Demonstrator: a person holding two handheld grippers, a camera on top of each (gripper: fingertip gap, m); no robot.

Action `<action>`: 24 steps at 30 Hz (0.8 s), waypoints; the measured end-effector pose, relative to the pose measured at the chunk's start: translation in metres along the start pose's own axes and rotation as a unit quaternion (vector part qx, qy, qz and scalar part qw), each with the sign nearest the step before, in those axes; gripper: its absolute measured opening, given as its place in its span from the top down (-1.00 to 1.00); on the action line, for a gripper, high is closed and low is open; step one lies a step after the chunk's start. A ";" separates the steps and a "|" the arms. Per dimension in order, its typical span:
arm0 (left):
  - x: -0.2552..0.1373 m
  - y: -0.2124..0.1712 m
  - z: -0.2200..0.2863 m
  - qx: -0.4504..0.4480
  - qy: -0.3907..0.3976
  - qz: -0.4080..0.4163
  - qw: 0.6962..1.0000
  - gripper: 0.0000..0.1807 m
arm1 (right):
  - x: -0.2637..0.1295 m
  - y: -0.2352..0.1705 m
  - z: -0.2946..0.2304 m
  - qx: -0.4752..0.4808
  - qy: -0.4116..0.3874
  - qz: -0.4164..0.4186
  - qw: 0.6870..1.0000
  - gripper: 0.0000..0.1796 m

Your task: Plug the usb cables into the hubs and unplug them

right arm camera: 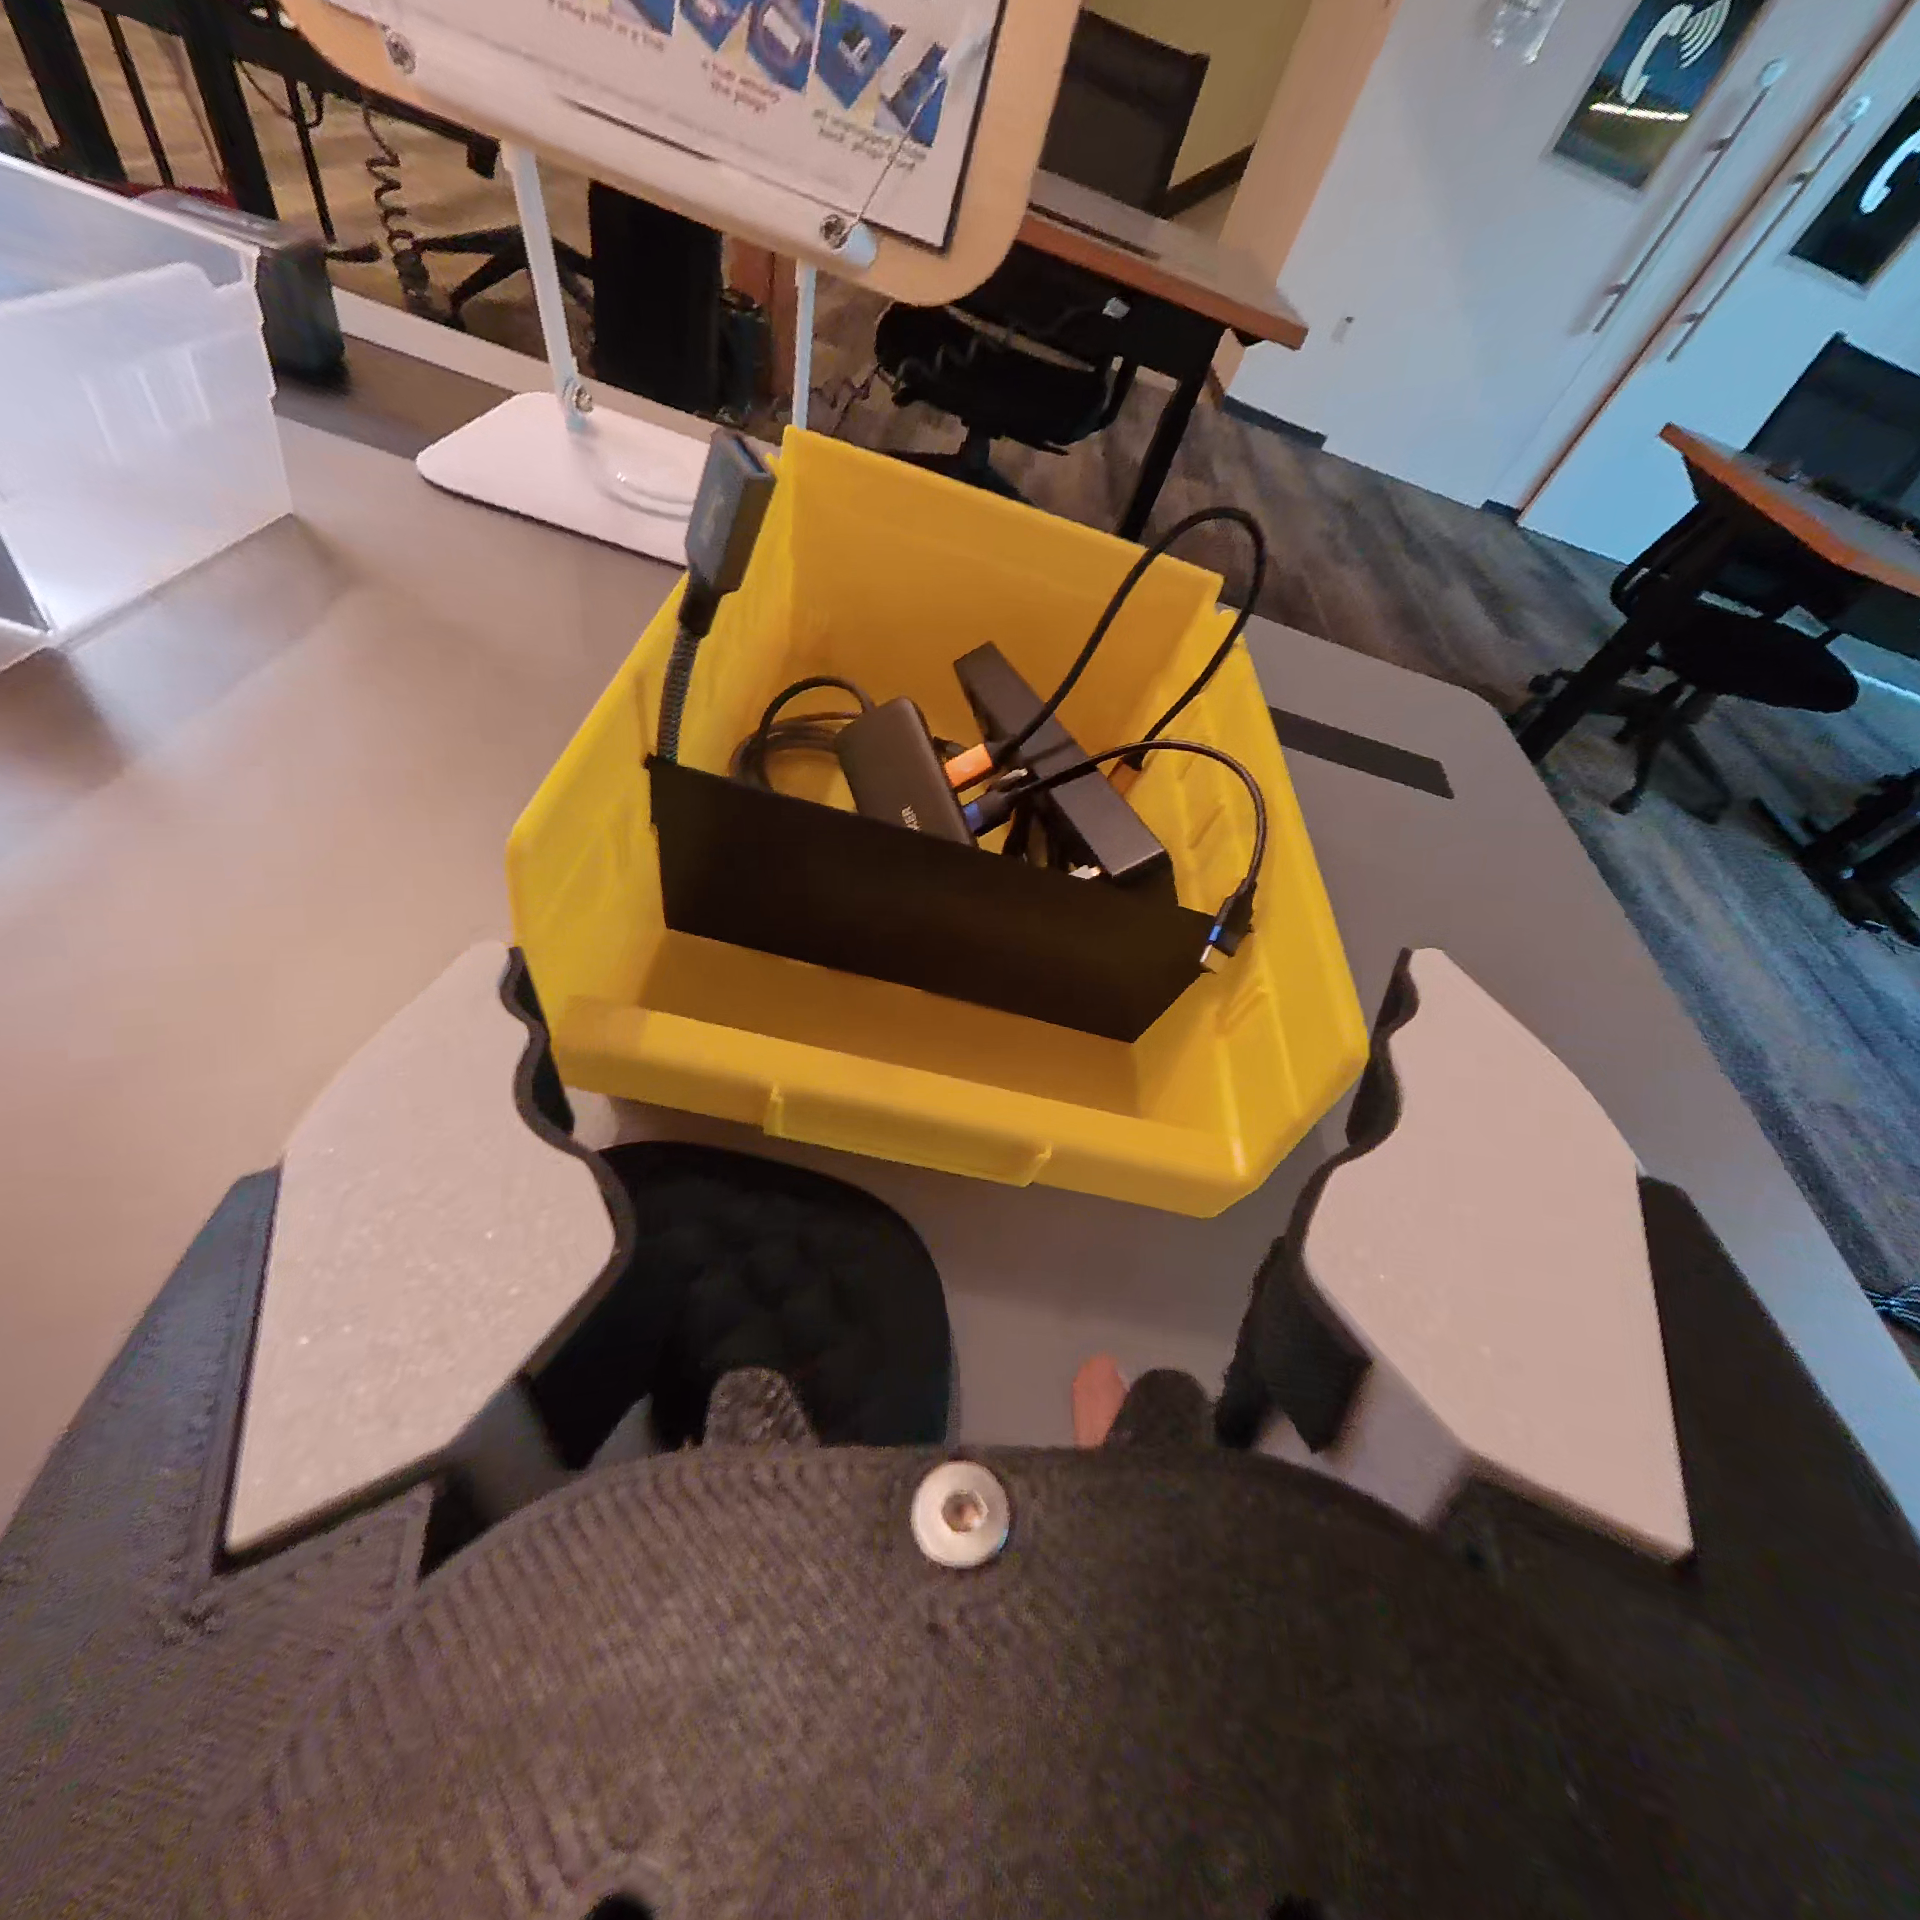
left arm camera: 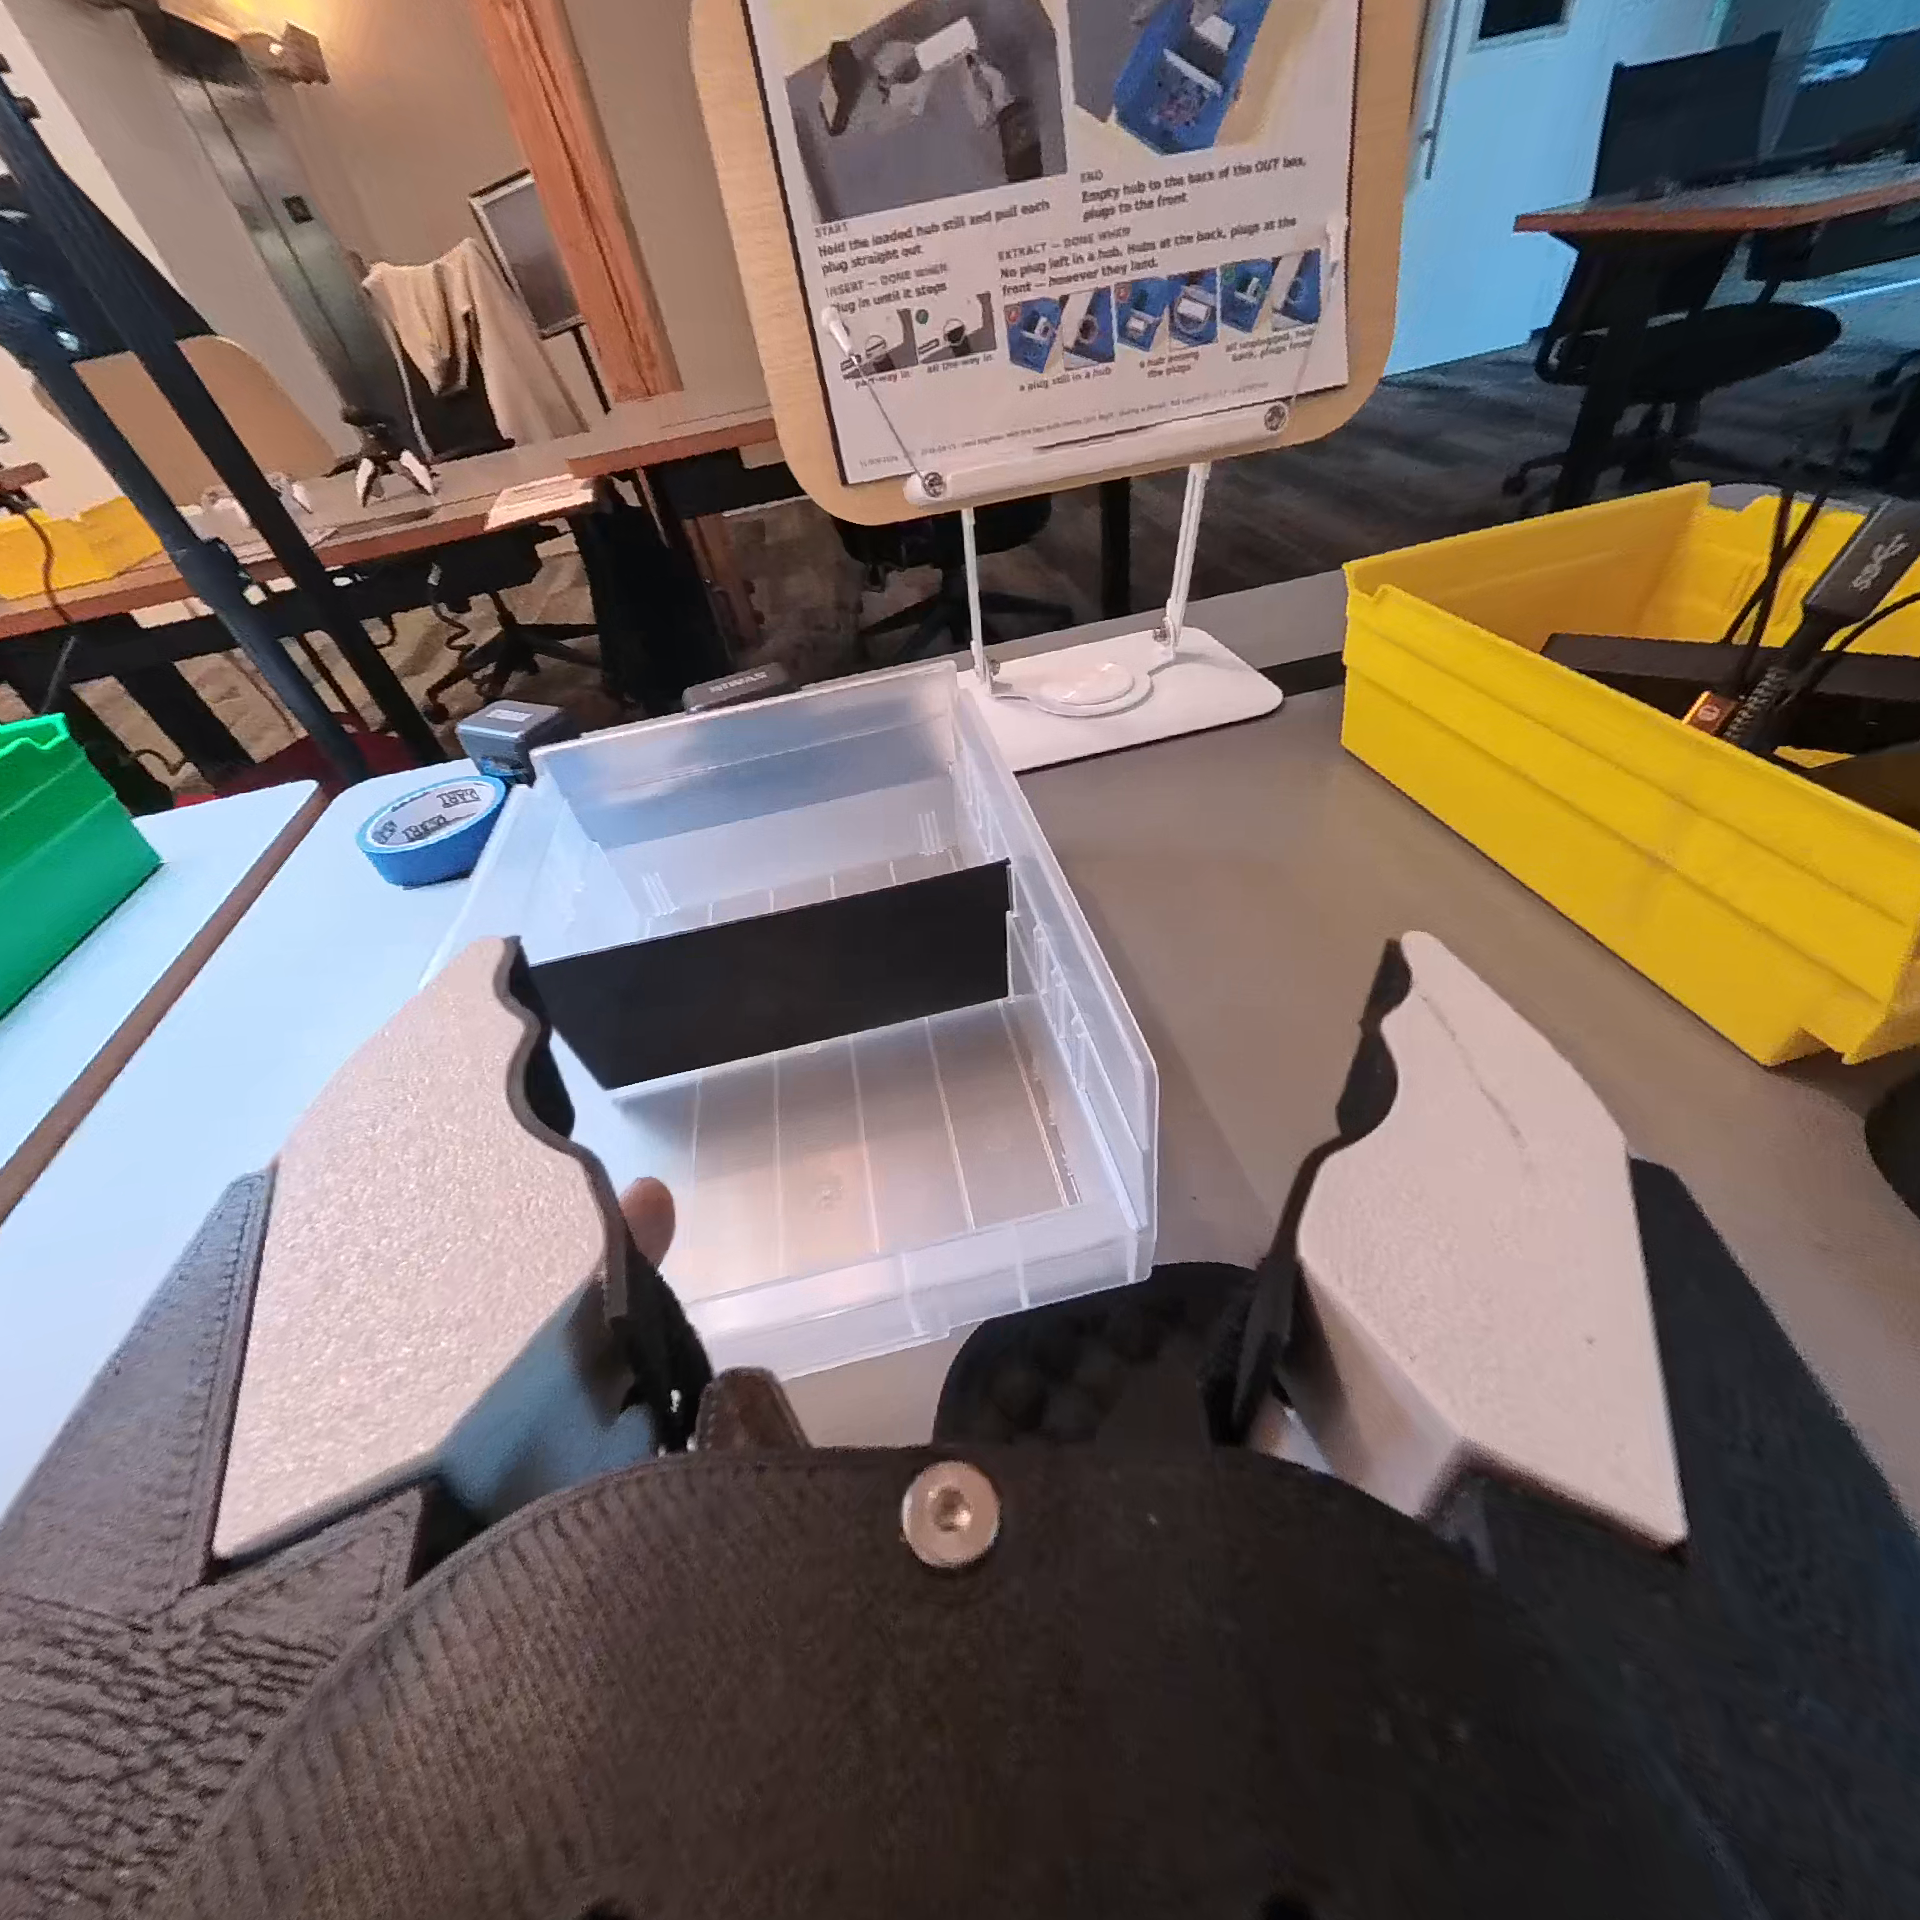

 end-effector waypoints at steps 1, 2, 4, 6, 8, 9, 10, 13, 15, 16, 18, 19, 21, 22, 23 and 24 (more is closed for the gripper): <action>0.001 -0.001 0.001 -0.001 -0.003 -0.001 1.000 -0.59 | 0.001 -0.001 -0.001 0.001 0.003 -0.001 1.000 -0.62; 0.002 -0.002 0.002 0.002 -0.004 -0.003 1.000 -0.59 | 0.001 -0.001 -0.002 0.004 0.005 0.001 1.000 -0.62; 0.003 -0.004 0.003 0.012 0.000 -0.006 1.000 -0.59 | 0.003 -0.002 -0.004 0.010 0.006 0.006 1.000 -0.62; 0.004 -0.005 0.004 0.018 0.000 -0.005 1.000 -0.59 | 0.003 -0.002 -0.005 0.010 0.009 0.005 1.000 -0.62; 0.006 -0.007 0.006 0.022 -0.001 -0.009 1.000 -0.59 | 0.004 -0.003 -0.006 0.007 0.009 0.002 1.000 -0.62; 0.007 -0.009 0.006 0.025 -0.003 -0.012 1.000 -0.58 | 0.005 -0.004 -0.007 0.006 0.010 0.001 1.000 -0.62; 0.007 -0.010 0.006 0.027 -0.003 -0.015 1.000 -0.58 | 0.005 -0.004 -0.007 0.006 0.012 0.001 1.000 -0.62; 0.009 -0.011 0.008 0.037 -0.004 -0.016 0.999 -0.58 | 0.005 -0.005 -0.007 0.005 0.013 -0.001 1.000 -0.62; 0.009 -0.011 0.009 0.040 -0.003 -0.020 0.999 -0.58 | 0.005 -0.005 -0.007 0.005 0.011 -0.001 1.000 -0.62; 0.009 -0.011 0.010 0.041 -0.003 -0.020 0.999 -0.58 | 0.005 -0.006 -0.007 0.005 0.011 -0.002 1.000 -0.62; 0.009 -0.012 0.010 0.041 -0.006 -0.021 0.999 -0.58 | 0.005 -0.006 -0.006 0.005 0.011 -0.003 1.000 -0.62; 0.010 -0.013 0.011 0.040 -0.006 -0.022 0.999 -0.58 | 0.005 -0.006 -0.006 0.005 0.012 -0.003 1.000 -0.62; 0.010 -0.013 0.011 0.040 -0.006 -0.021 0.999 -0.58 | 0.005 -0.007 -0.007 0.004 0.012 -0.003 1.000 -0.62; 0.010 -0.012 0.011 0.041 -0.006 -0.020 0.999 -0.58 | 0.005 -0.007 -0.007 0.004 0.013 -0.003 1.000 -0.62; 0.010 -0.012 0.011 0.041 -0.005 -0.019 0.999 -0.58 | 0.005 -0.007 -0.007 0.003 0.014 -0.003 1.000 -0.62; 0.010 -0.012 0.011 0.042 -0.005 -0.017 0.999 -0.57 | 0.005 -0.006 -0.008 0.002 0.014 -0.001 1.000 -0.62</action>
Point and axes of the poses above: each gripper's, where its closed fingertips meet, x out along the fingers, y out of its top, z = x × y across the jaws, the point moved 5 cm from there along -x, back along the fingers, and after that the axes turned 11 degrees about z, right-handed, at the moved point
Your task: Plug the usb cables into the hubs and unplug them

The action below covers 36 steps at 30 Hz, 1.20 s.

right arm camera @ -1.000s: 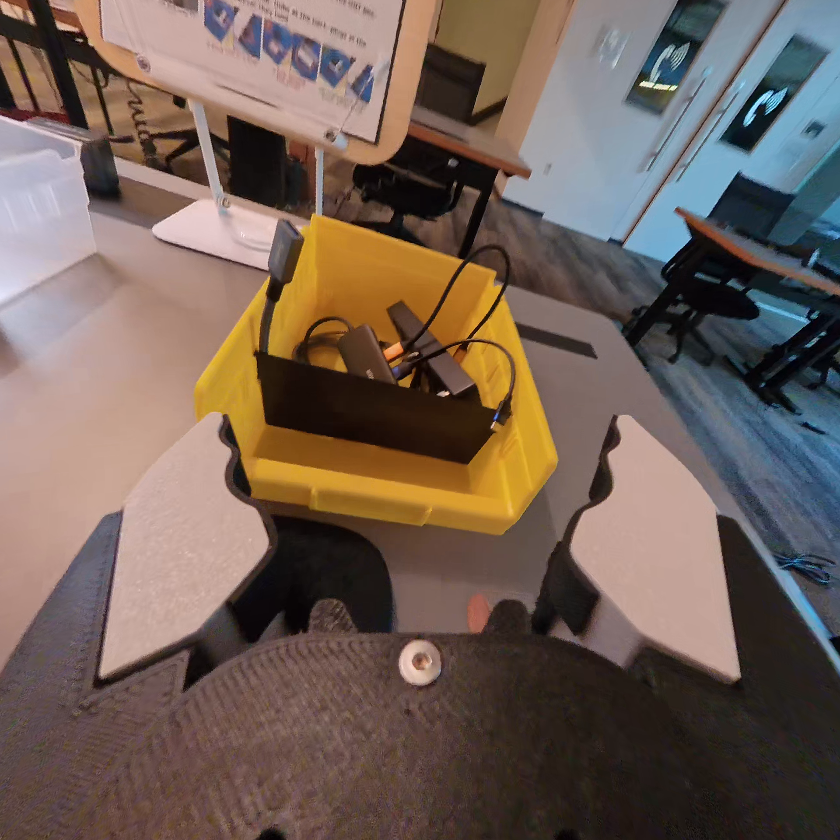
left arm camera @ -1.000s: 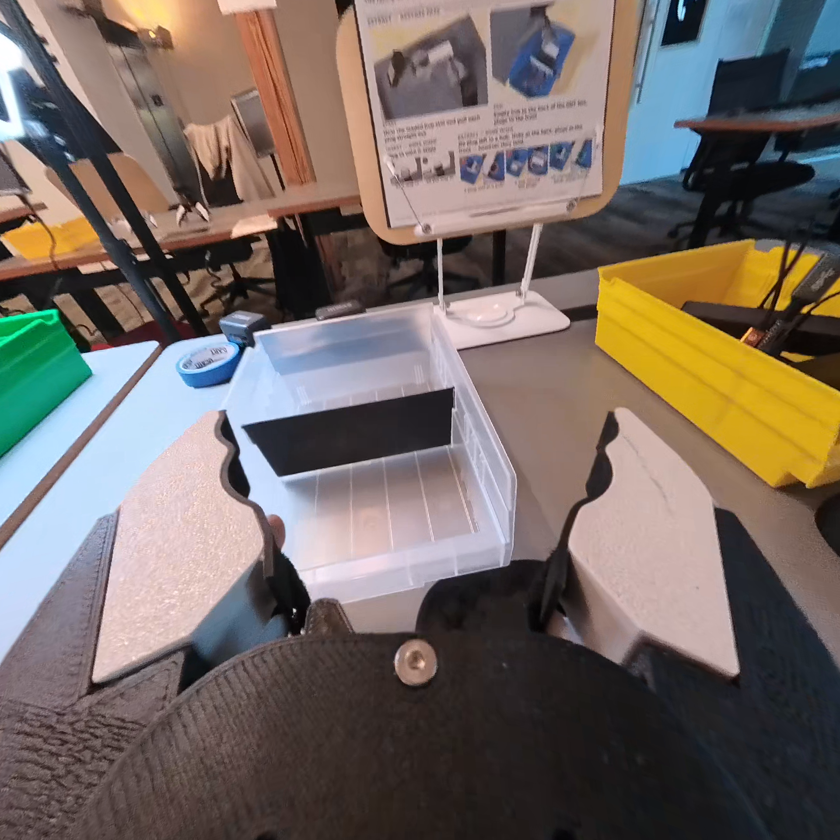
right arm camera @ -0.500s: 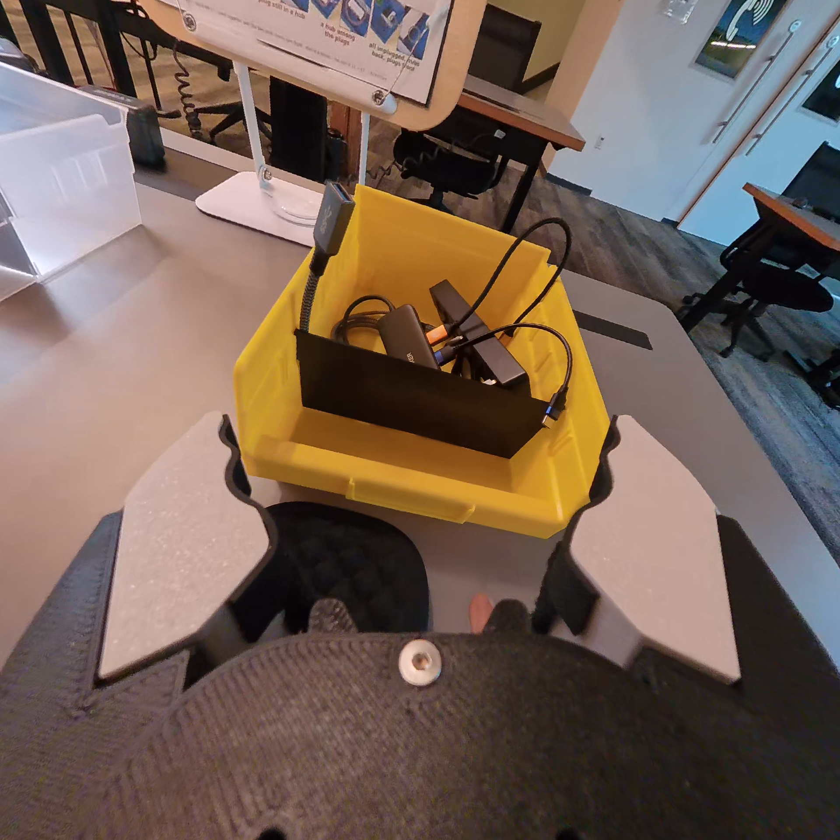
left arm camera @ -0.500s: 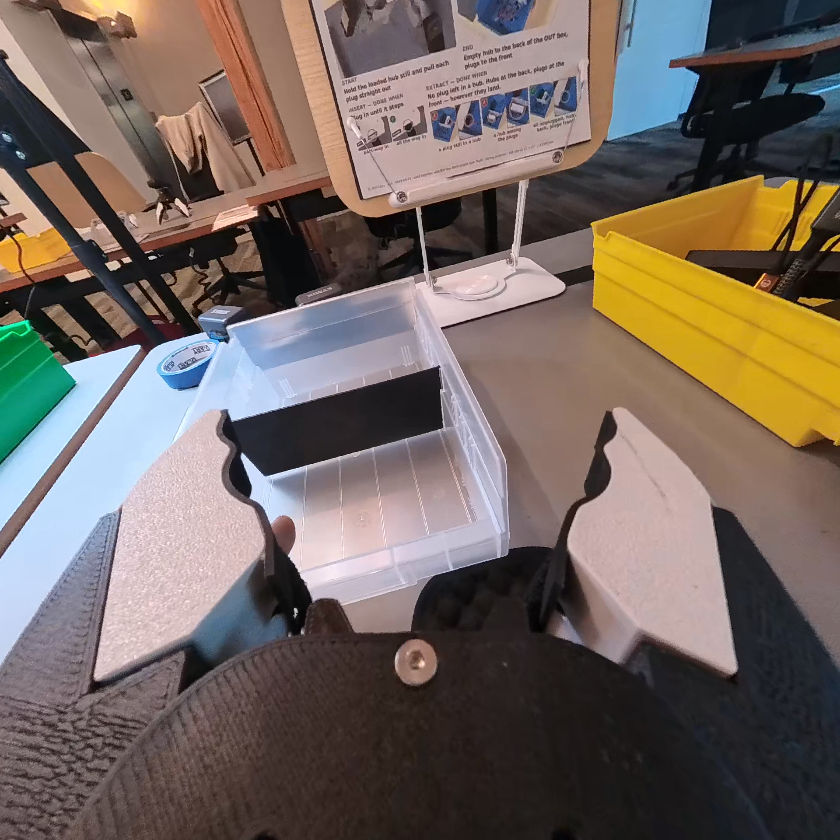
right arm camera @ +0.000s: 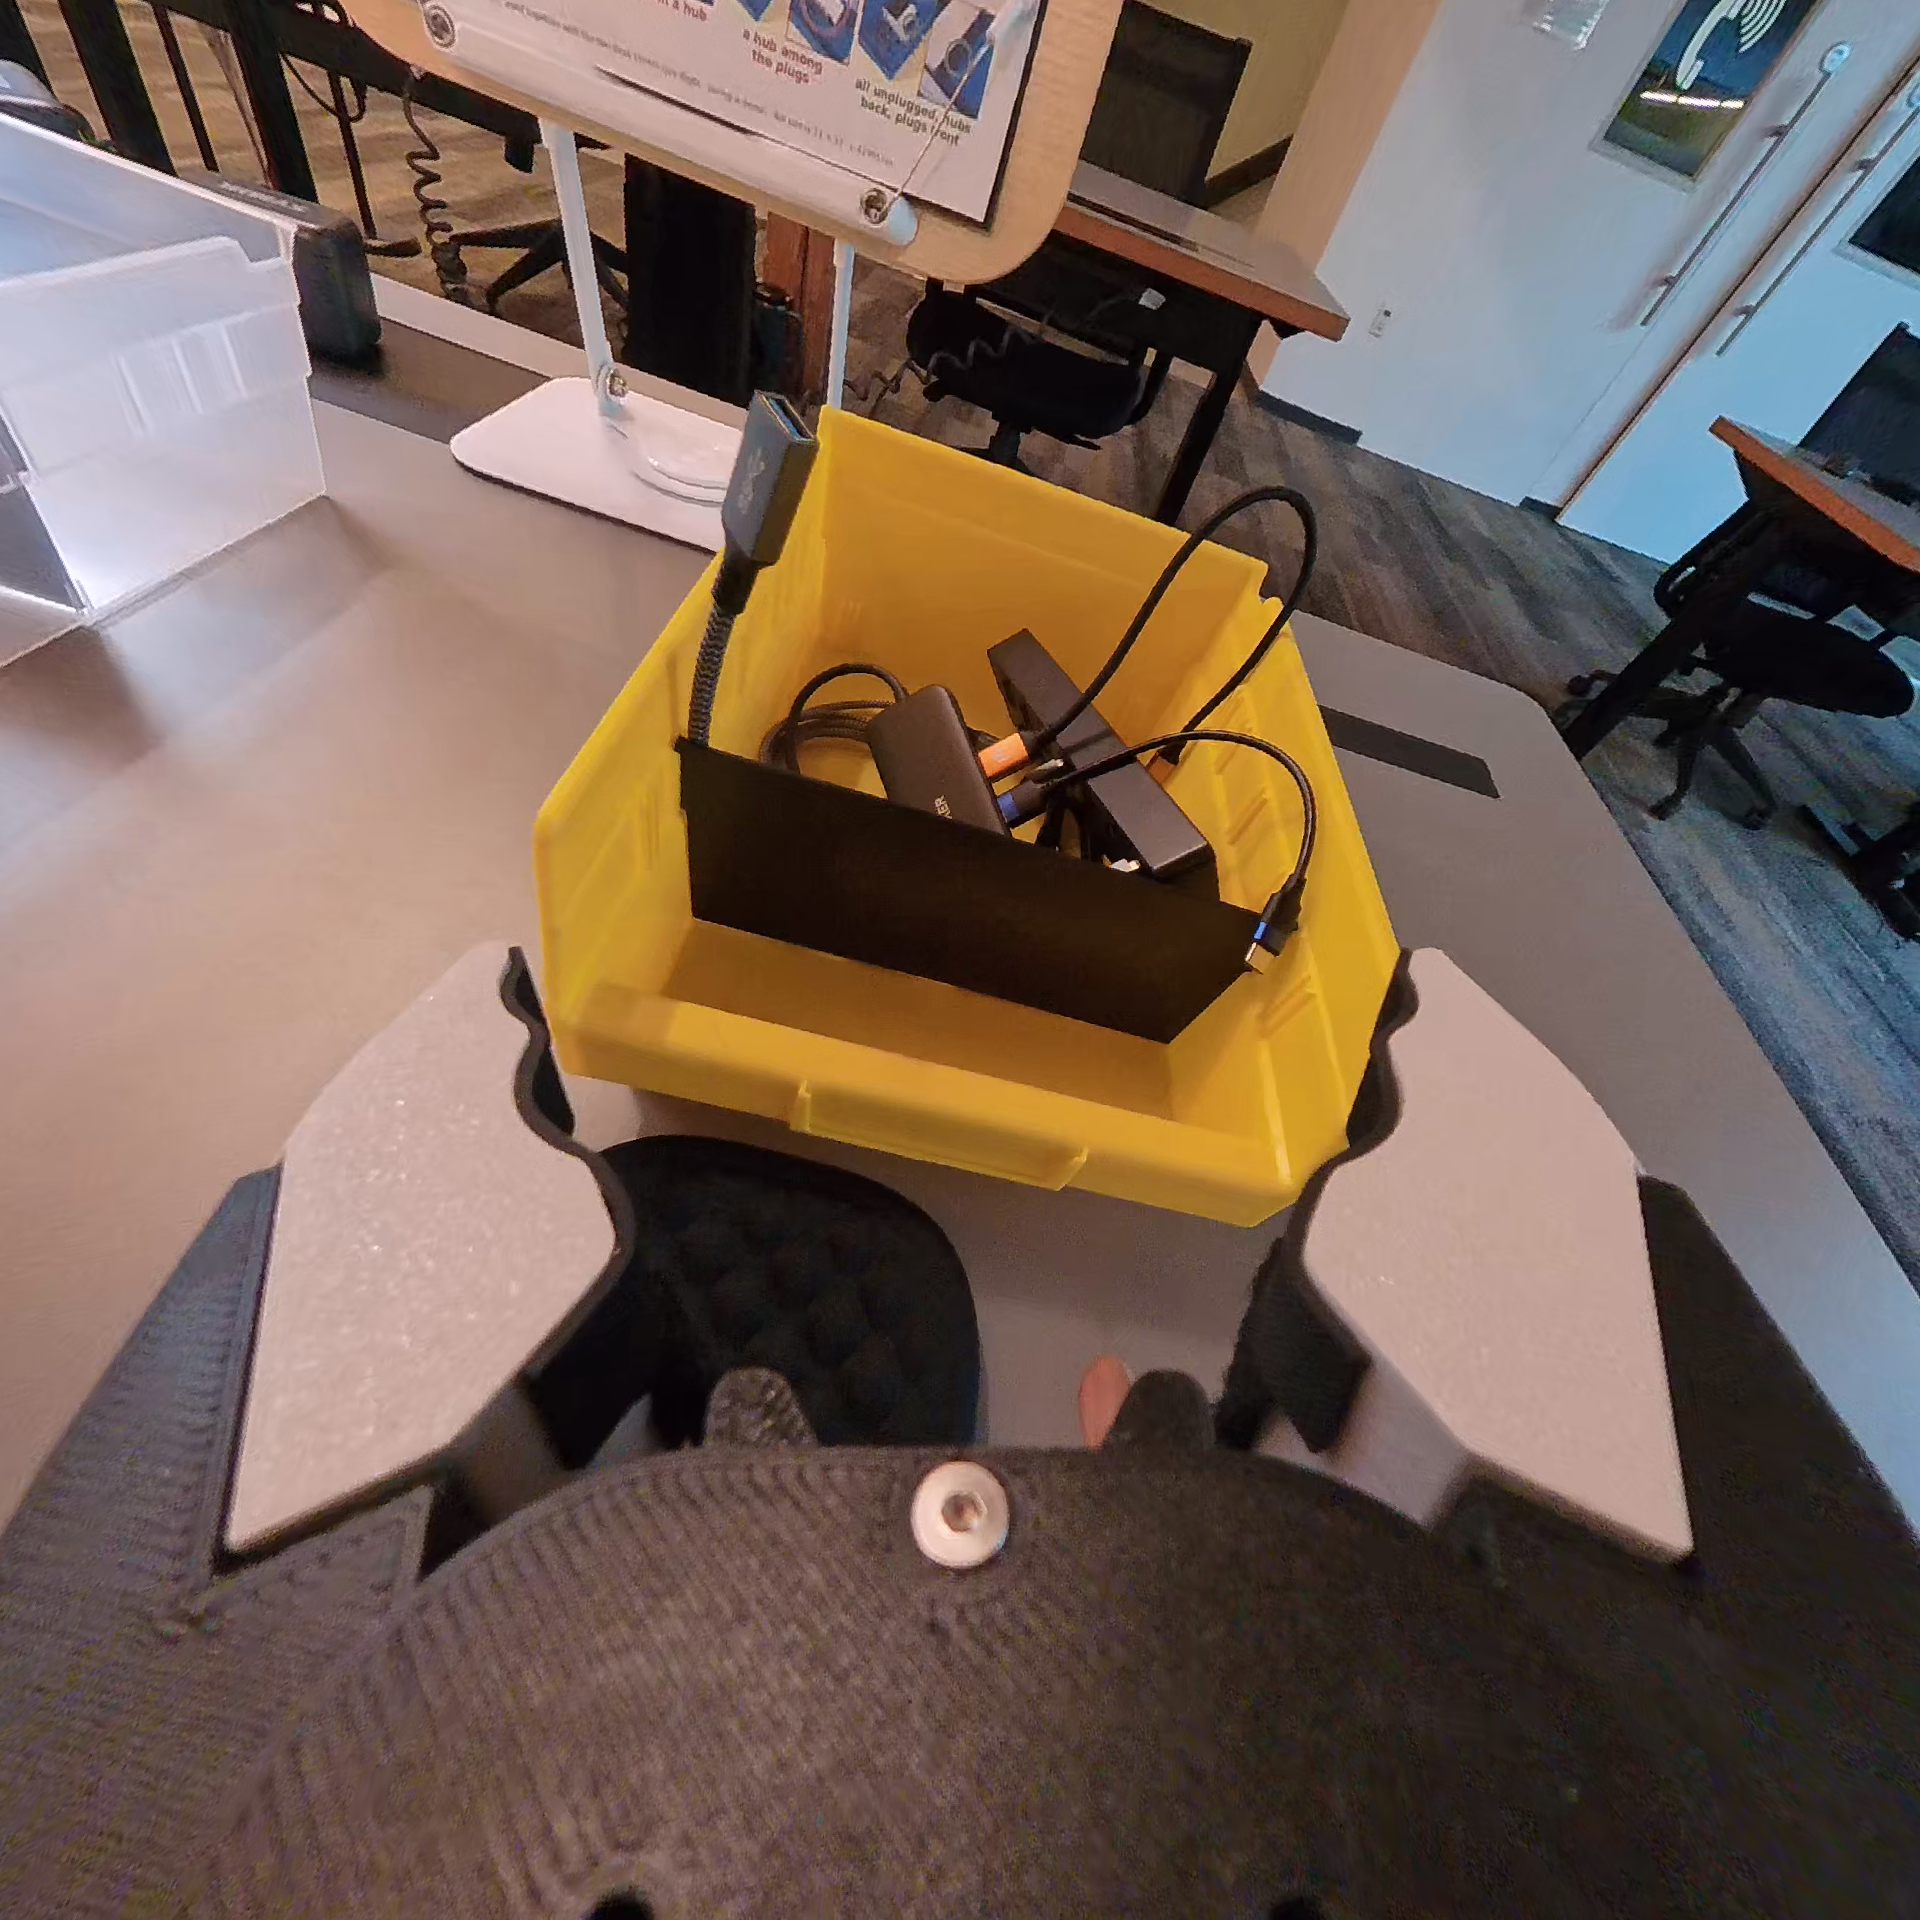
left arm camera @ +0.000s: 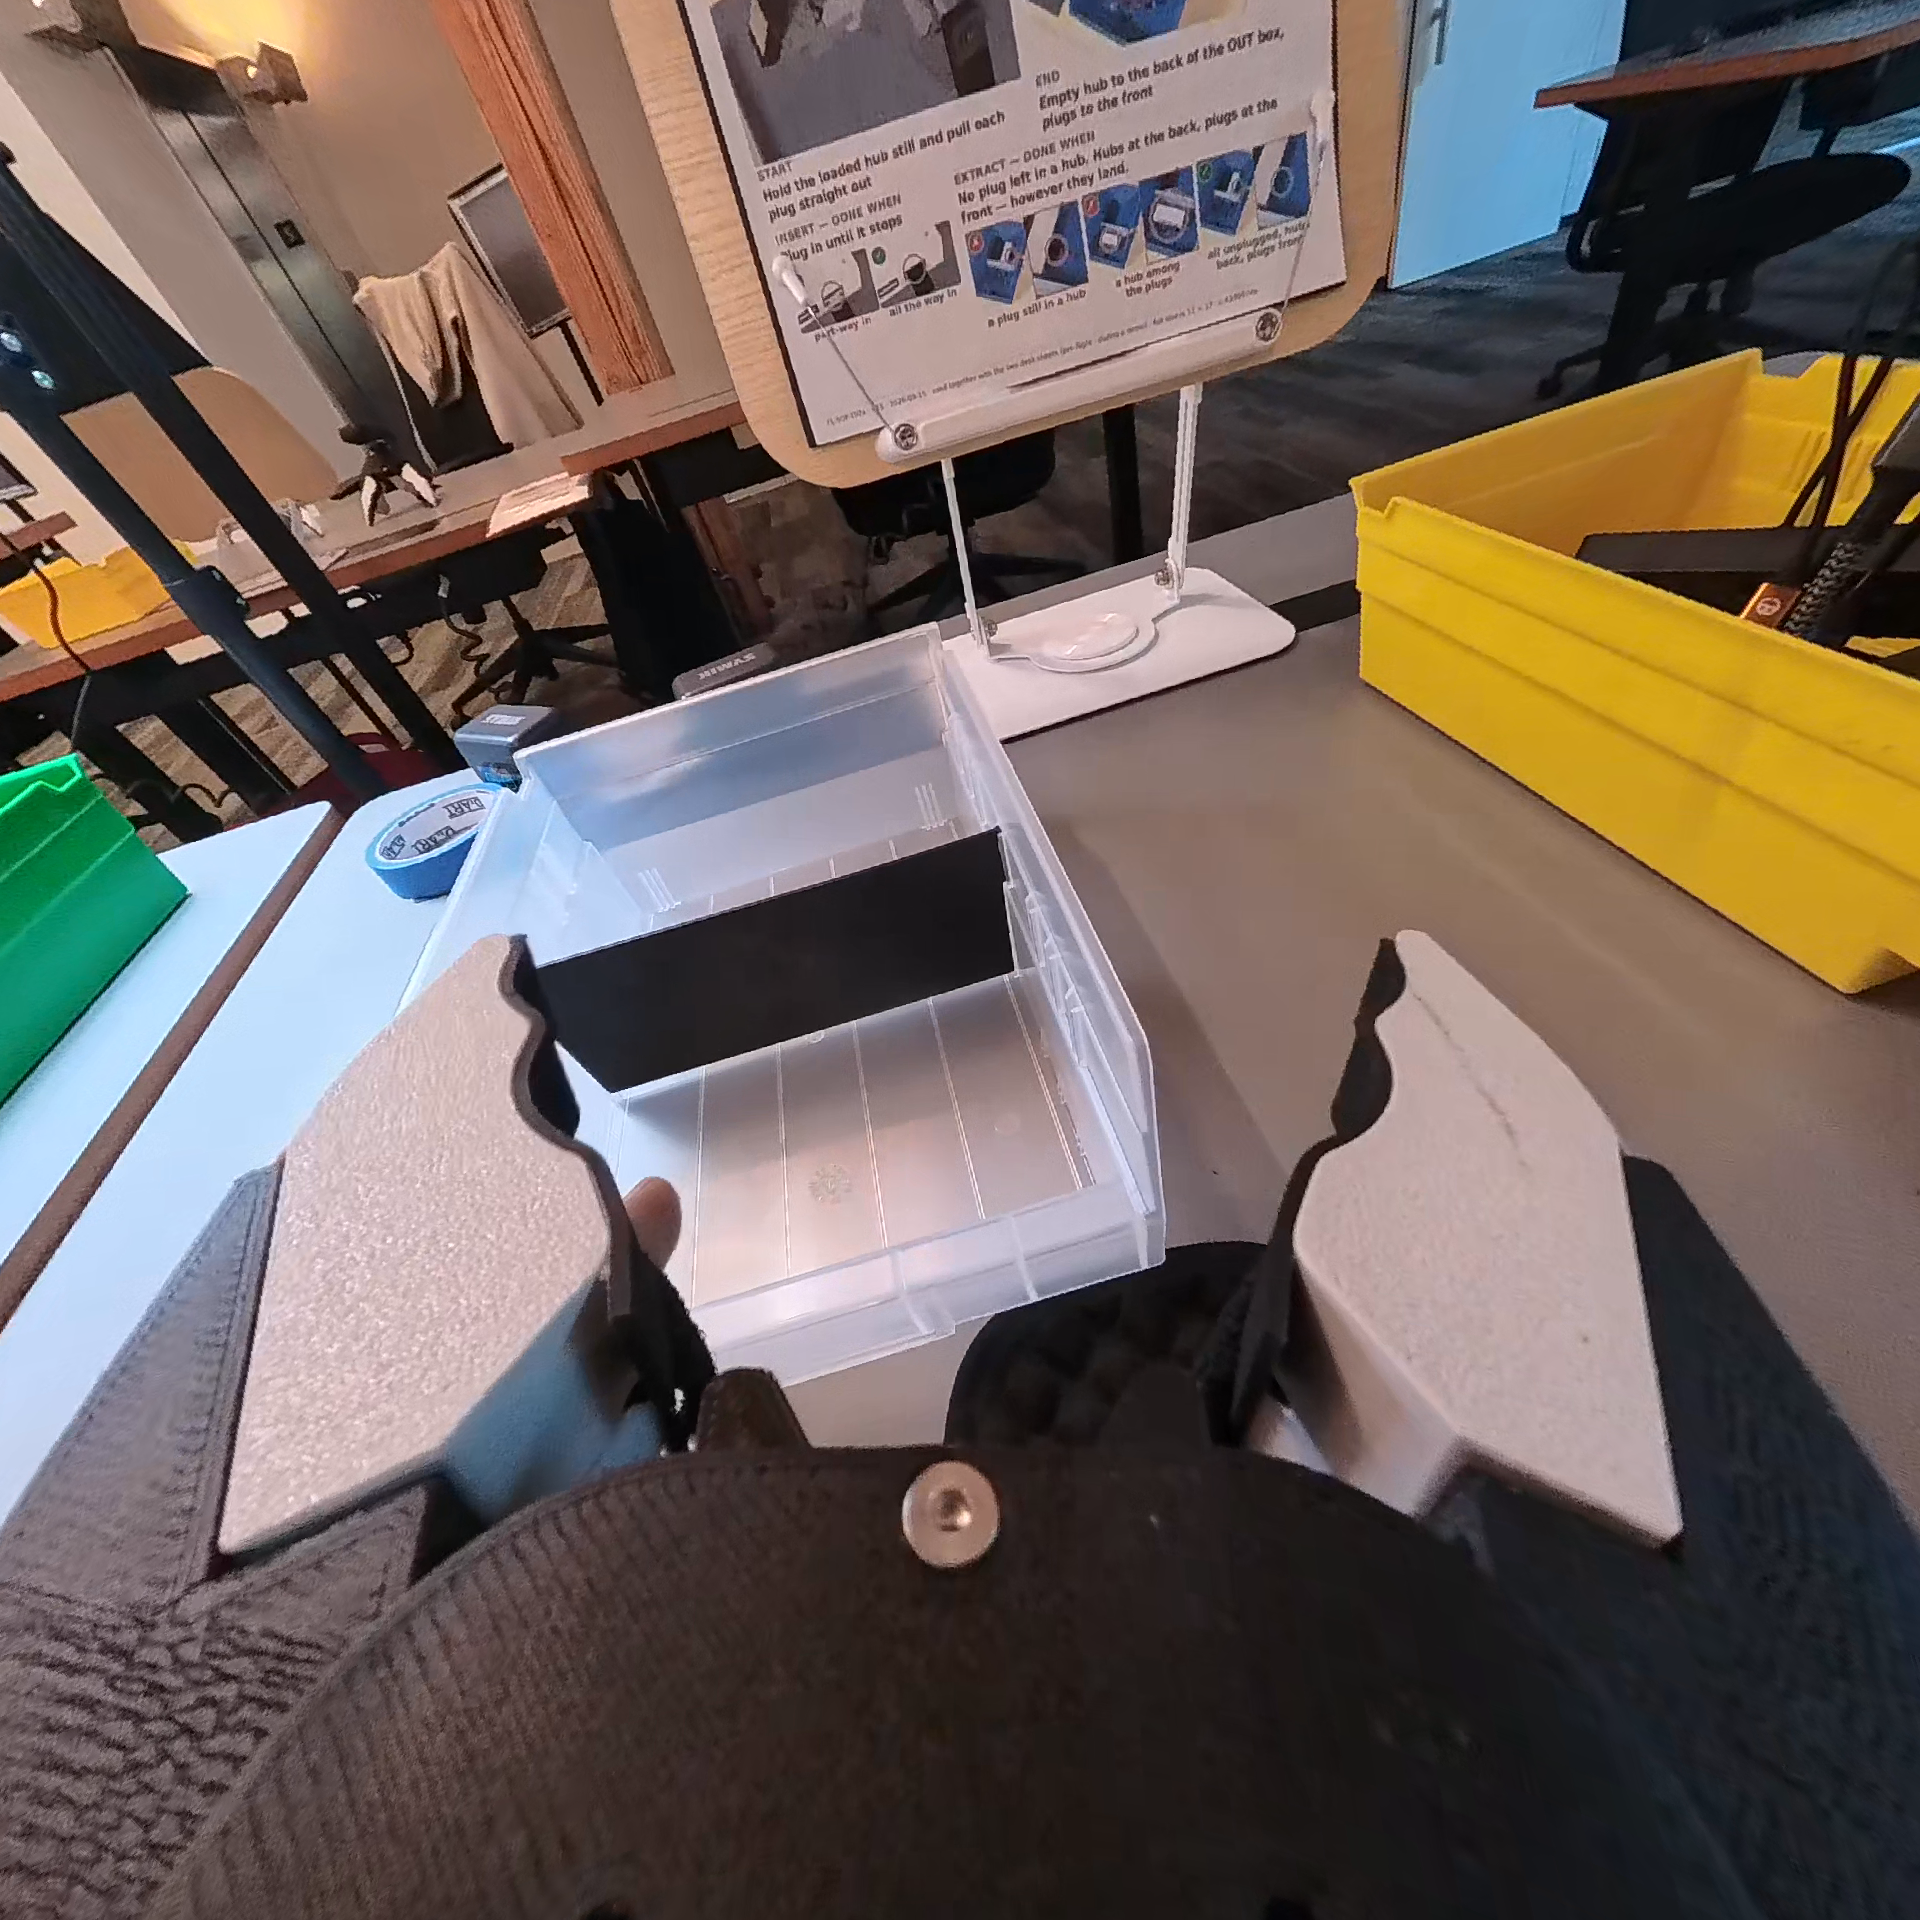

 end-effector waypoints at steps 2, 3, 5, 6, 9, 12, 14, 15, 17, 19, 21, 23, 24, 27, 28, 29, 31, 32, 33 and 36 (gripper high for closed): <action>-0.001 0.001 0.001 0.004 -0.004 0.003 1.000 -0.48 | -0.001 0.003 0.000 -0.001 -0.002 0.010 1.000 -0.62; -0.001 0.001 0.002 0.006 -0.006 0.005 1.000 -0.44 | -0.001 0.004 0.000 0.000 -0.004 0.015 1.000 -0.62; -0.001 0.000 0.002 0.006 -0.007 0.003 1.000 -0.41 | -0.001 0.004 0.000 0.001 -0.003 0.015 1.000 -0.62; -0.001 0.000 0.002 0.006 -0.007 0.003 1.000 -0.41 | -0.001 0.003 -0.001 0.000 -0.002 0.011 1.000 -0.62; -0.002 0.000 0.007 0.017 -0.023 0.009 1.000 0.04 | -0.001 0.004 -0.001 -0.007 -0.004 0.017 1.000 -0.58; -0.006 0.004 0.017 0.022 -0.043 0.035 0.998 0.40 | -0.004 0.007 -0.005 -0.002 0.019 0.032 0.999 -0.22; -0.005 0.003 0.021 0.031 -0.052 0.019 0.998 0.64 | -0.007 0.007 -0.008 -0.008 0.040 0.026 0.999 0.22; -0.005 0.002 0.023 0.037 -0.053 0.015 0.998 0.76 | -0.008 0.007 -0.012 -0.018 0.059 0.027 0.998 0.55; -0.007 0.001 0.021 0.042 -0.053 0.014 0.998 1.00 | -0.011 0.008 -0.018 -0.036 0.080 0.038 0.995 1.00; -0.007 0.000 0.024 0.042 -0.060 0.009 0.997 1.00 | -0.012 0.010 -0.020 -0.052 0.079 0.042 0.995 1.00; -0.005 -0.003 0.028 0.047 -0.065 0.000 0.997 1.00 | -0.013 0.014 -0.025 -0.057 0.086 0.049 0.993 1.00; 0.000 -0.011 0.032 0.061 -0.065 -0.020 0.996 1.00 | -0.019 0.025 -0.040 -0.043 0.136 0.083 0.986 0.99; 0.002 -0.016 0.033 0.073 -0.063 -0.034 0.995 1.00 | -0.025 0.035 -0.053 -0.035 0.179 0.113 0.977 1.00; 0.008 -0.032 0.034 0.118 -0.049 -0.075 0.989 1.00 | -0.060 0.075 -0.103 -0.024 0.314 0.237 0.919 1.00; 0.010 -0.036 0.034 0.134 -0.041 -0.084 0.987 0.99 | -0.074 0.087 -0.121 -0.026 0.353 0.274 0.894 1.00; 0.011 -0.037 0.032 0.152 -0.025 -0.082 0.985 1.00 | -0.088 0.098 -0.139 -0.029 0.386 0.304 0.871 1.00; 0.011 -0.040 0.032 0.192 -0.006 -0.100 0.976 0.99 | -0.111 0.109 -0.174 -0.048 0.443 0.337 0.829 1.00; 0.011 -0.040 0.031 0.209 0.001 -0.104 0.972 0.99 | -0.117 0.110 -0.190 -0.067 0.462 0.340 0.816 1.00; 0.011 -0.040 0.032 0.224 0.007 -0.107 0.969 0.99 | -0.122 0.109 -0.203 -0.088 0.477 0.339 0.806 1.00; 0.009 -0.036 0.034 0.261 0.027 -0.108 0.959 0.99 | -0.124 0.102 -0.232 -0.140 0.504 0.314 0.793 0.99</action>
Point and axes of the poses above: each gripper's, where its closed fingertips meet, x out along the fingers, y out of its top, z = x × y across the jaws, the point moved 5 cm from there along -x, back along the fingers, and after that the axes turned 11 degrees about z, right-handed, at the moved point
